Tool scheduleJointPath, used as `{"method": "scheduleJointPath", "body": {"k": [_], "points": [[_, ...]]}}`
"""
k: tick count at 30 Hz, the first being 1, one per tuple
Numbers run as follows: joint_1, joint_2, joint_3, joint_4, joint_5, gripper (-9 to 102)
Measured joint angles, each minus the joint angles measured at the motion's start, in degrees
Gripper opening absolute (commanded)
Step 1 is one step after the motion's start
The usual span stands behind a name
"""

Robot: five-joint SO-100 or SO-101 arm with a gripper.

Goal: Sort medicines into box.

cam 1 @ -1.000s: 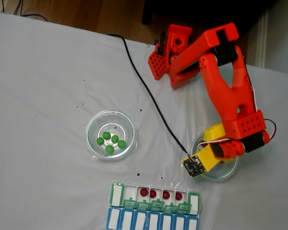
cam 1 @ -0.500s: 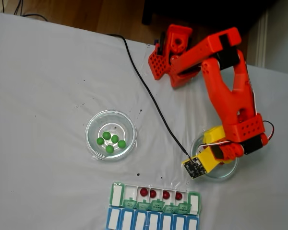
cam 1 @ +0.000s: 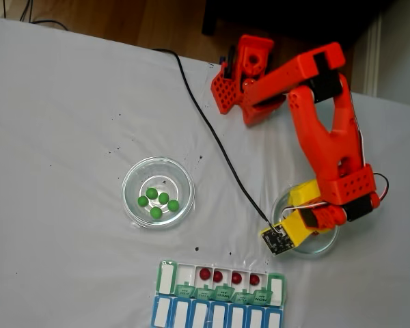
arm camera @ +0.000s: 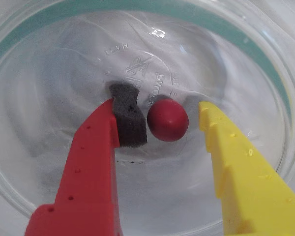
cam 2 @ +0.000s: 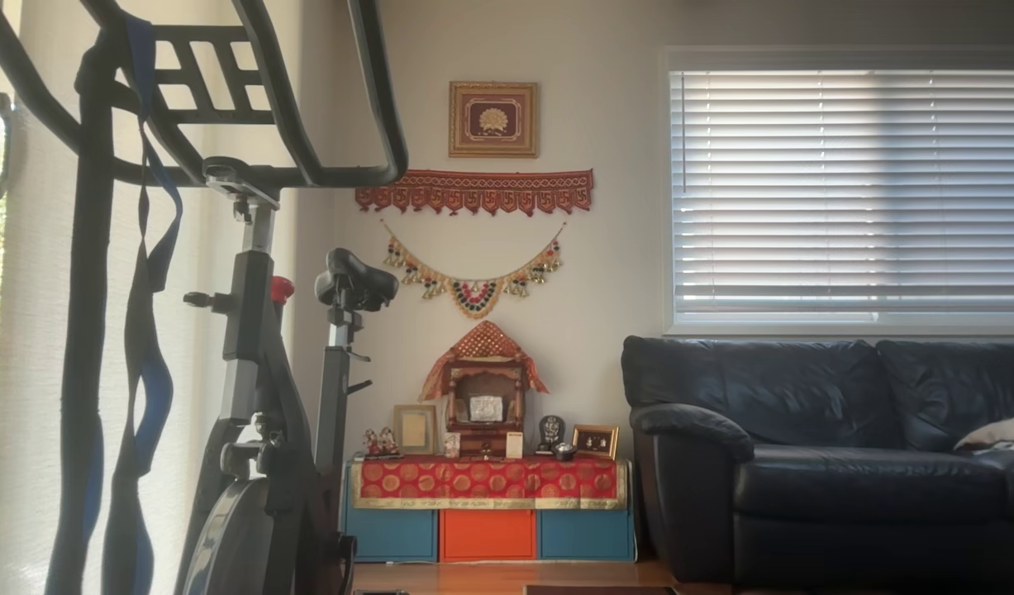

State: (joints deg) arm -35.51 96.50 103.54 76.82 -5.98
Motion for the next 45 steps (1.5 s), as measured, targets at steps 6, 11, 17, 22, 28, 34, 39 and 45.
{"method": "scheduleJointPath", "body": {"k": [6,11,17,22,28,34,39,45], "points": [[-0.35,0.00,0.00,0.00,0.44,20],[-0.79,0.00,0.00,0.00,1.58,21],[-1.05,0.00,0.00,0.00,2.64,20],[-2.20,0.97,0.70,0.00,3.52,19],[-2.99,3.08,1.14,0.00,4.48,20],[-2.99,3.08,1.14,0.00,4.48,19],[-2.99,3.08,1.67,0.00,4.48,19],[-3.43,3.08,1.67,0.00,4.48,17]]}}
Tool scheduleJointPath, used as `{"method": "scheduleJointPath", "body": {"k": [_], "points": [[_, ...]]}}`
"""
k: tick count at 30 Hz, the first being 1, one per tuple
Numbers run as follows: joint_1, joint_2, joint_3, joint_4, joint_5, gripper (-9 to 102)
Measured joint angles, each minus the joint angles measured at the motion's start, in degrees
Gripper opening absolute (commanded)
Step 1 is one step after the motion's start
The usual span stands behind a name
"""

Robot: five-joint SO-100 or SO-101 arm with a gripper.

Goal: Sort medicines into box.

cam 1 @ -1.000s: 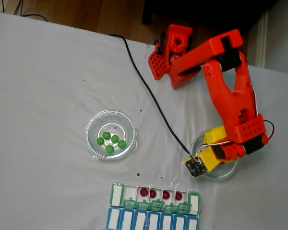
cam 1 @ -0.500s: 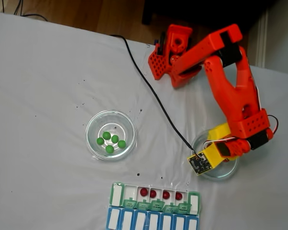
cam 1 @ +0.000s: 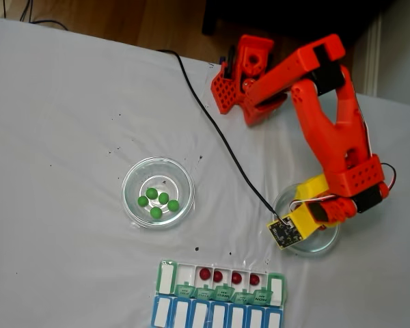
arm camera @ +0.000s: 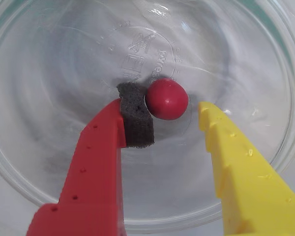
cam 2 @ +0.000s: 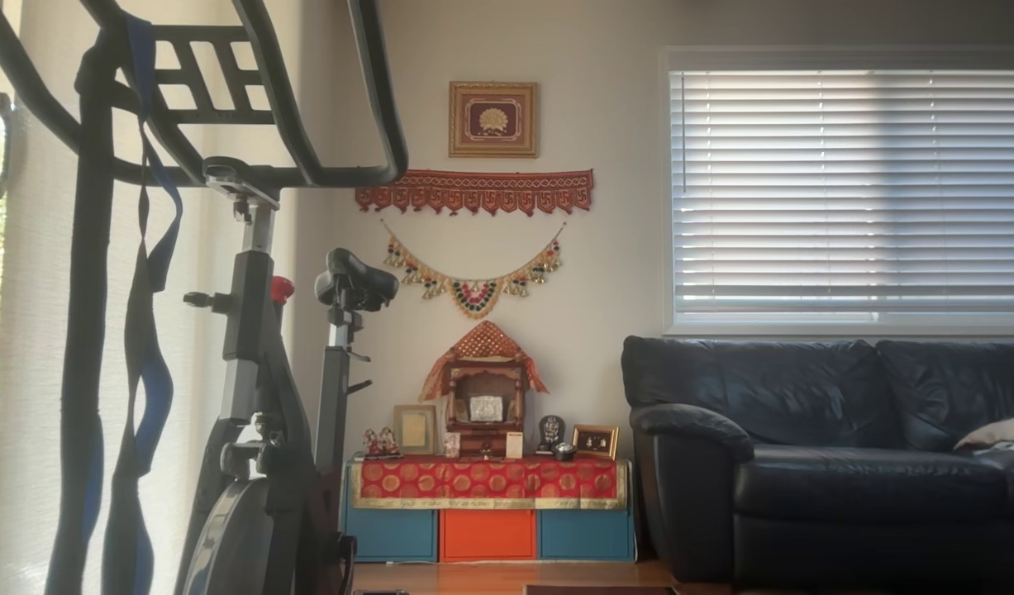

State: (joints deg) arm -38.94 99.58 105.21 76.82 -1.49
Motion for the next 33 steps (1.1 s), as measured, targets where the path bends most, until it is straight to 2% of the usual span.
{"method": "scheduleJointPath", "body": {"k": [17,27,33], "points": [[-0.09,-0.97,1.41,-3.08,0.00,13],[-0.09,-0.97,2.11,-3.78,0.00,2],[-0.09,-0.97,2.11,-3.78,-0.09,1]]}}
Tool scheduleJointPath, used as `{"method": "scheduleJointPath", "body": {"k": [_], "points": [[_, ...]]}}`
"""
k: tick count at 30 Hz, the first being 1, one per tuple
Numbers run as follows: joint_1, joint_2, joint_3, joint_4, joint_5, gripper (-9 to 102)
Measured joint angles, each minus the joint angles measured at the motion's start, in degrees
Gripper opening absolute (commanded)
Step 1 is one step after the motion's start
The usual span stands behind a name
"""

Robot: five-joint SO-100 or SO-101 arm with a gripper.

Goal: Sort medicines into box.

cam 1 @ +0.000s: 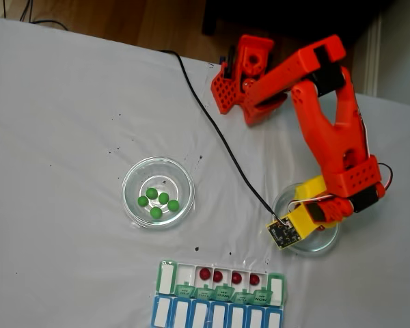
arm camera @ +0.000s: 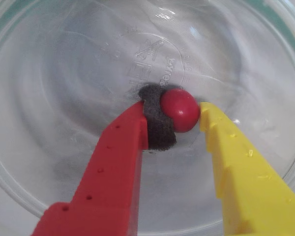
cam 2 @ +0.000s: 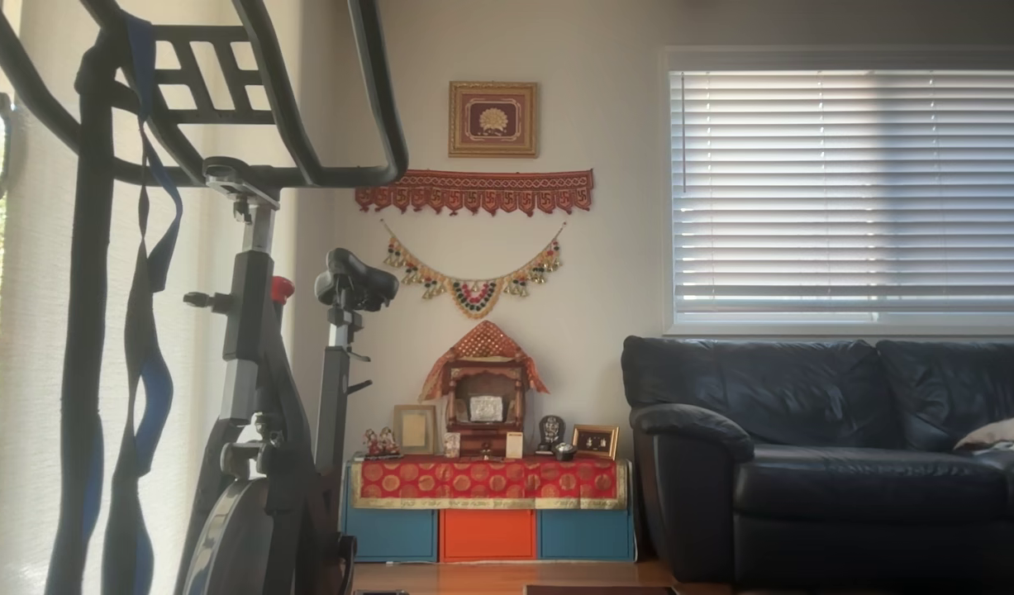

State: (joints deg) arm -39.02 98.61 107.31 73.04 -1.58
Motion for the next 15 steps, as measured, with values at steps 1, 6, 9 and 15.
{"method": "scheduleJointPath", "body": {"k": [1,6,9,15], "points": [[0.00,0.00,0.00,0.00,-0.26,1],[0.62,0.70,0.09,0.00,-1.58,1],[1.93,2.37,0.18,0.00,-1.85,1],[5.80,9.93,0.26,-0.79,-0.26,1]]}}
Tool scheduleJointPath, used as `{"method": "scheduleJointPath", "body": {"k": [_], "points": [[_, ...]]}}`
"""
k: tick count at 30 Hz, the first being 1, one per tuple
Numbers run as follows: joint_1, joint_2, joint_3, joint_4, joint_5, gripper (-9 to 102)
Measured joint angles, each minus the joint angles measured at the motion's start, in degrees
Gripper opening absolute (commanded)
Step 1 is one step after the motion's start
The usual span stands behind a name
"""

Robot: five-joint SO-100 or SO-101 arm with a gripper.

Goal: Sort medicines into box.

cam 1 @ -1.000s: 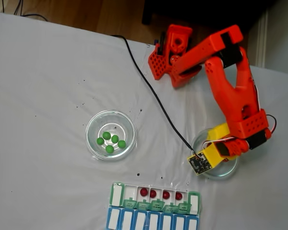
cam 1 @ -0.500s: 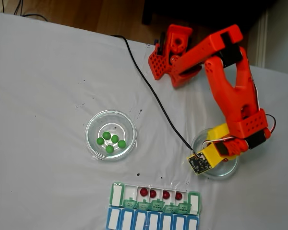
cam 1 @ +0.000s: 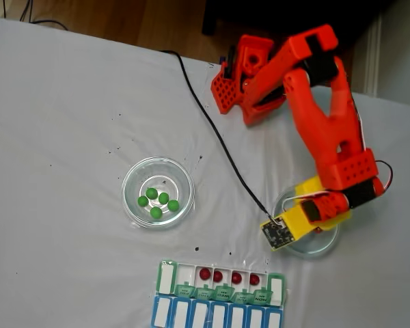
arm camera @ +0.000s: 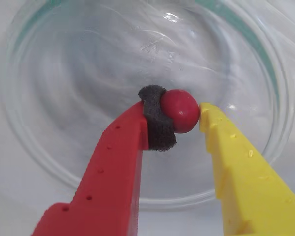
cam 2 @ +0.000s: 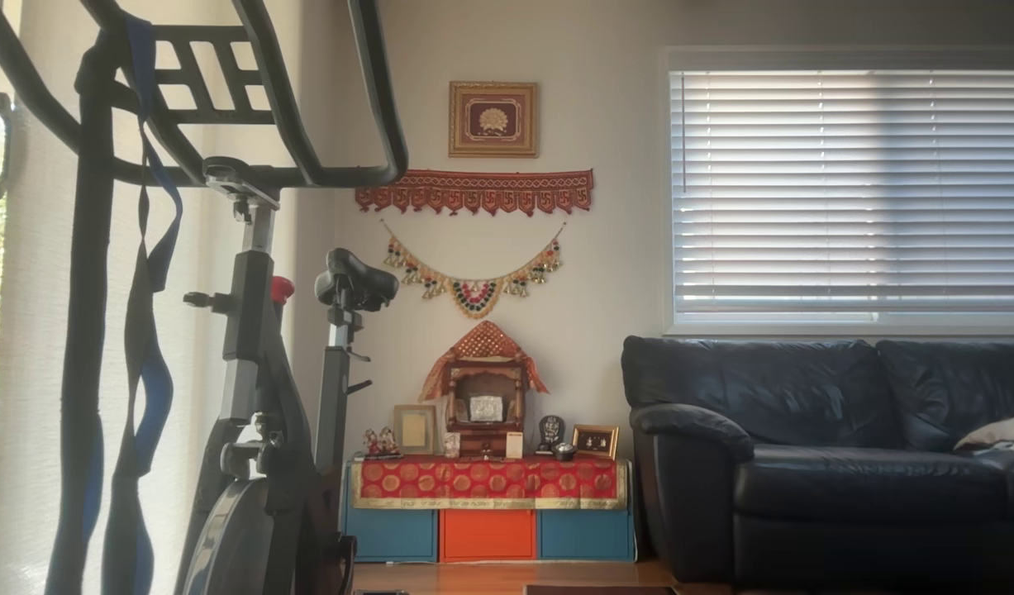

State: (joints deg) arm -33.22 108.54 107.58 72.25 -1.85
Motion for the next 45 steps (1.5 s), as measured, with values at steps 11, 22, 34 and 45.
{"method": "scheduleJointPath", "body": {"k": [11,22,34,45], "points": [[8.79,19.16,0.09,-5.19,5.80,1],[19.16,15.21,-2.81,-5.89,1.49,1],[28.30,2.46,-12.83,-3.96,5.98,1],[34.01,-8.17,-22.59,-0.26,8.17,1]]}}
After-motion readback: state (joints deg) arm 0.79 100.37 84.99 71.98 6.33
